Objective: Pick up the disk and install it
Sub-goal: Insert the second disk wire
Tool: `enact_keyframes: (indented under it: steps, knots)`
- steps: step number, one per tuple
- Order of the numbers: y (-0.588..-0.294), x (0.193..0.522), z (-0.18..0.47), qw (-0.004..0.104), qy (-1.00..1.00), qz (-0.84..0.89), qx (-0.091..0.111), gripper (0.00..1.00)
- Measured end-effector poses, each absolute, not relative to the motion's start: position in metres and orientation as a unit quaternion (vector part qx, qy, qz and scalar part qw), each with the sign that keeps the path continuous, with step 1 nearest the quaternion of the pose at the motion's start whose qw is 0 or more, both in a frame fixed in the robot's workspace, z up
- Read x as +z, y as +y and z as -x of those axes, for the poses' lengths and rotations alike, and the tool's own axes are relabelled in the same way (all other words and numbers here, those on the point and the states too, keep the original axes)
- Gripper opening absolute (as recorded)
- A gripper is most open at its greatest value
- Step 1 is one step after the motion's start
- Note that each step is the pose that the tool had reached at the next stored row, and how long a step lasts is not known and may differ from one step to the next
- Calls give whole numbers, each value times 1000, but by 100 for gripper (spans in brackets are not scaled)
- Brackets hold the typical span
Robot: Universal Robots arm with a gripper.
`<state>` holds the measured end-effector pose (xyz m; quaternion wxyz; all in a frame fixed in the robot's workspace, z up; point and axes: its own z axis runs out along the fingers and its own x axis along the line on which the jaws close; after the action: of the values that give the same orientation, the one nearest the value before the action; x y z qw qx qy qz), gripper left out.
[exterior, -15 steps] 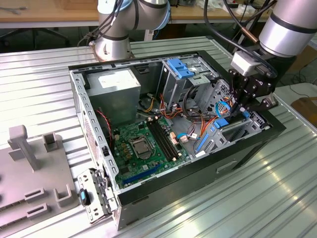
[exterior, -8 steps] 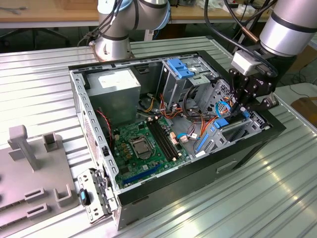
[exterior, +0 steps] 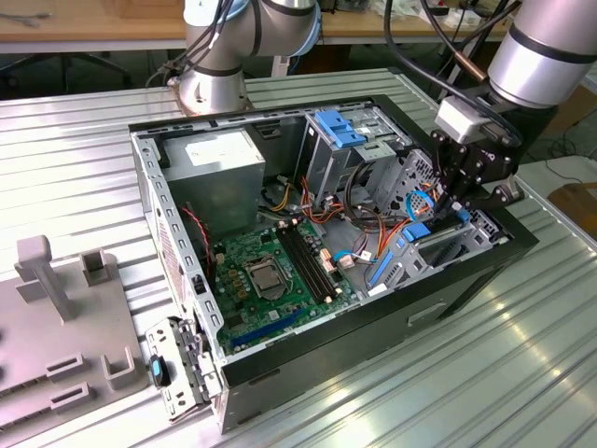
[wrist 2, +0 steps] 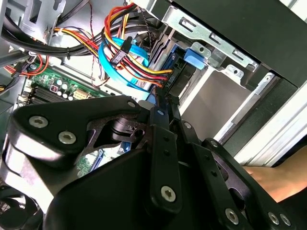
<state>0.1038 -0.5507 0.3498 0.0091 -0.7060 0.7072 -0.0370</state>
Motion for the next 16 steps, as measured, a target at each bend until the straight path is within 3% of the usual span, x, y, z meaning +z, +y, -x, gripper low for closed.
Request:
enact_keyframes:
  steps: [16]
  knots:
    - [-551, 346, -104, 9, 707, 706, -37, 16]
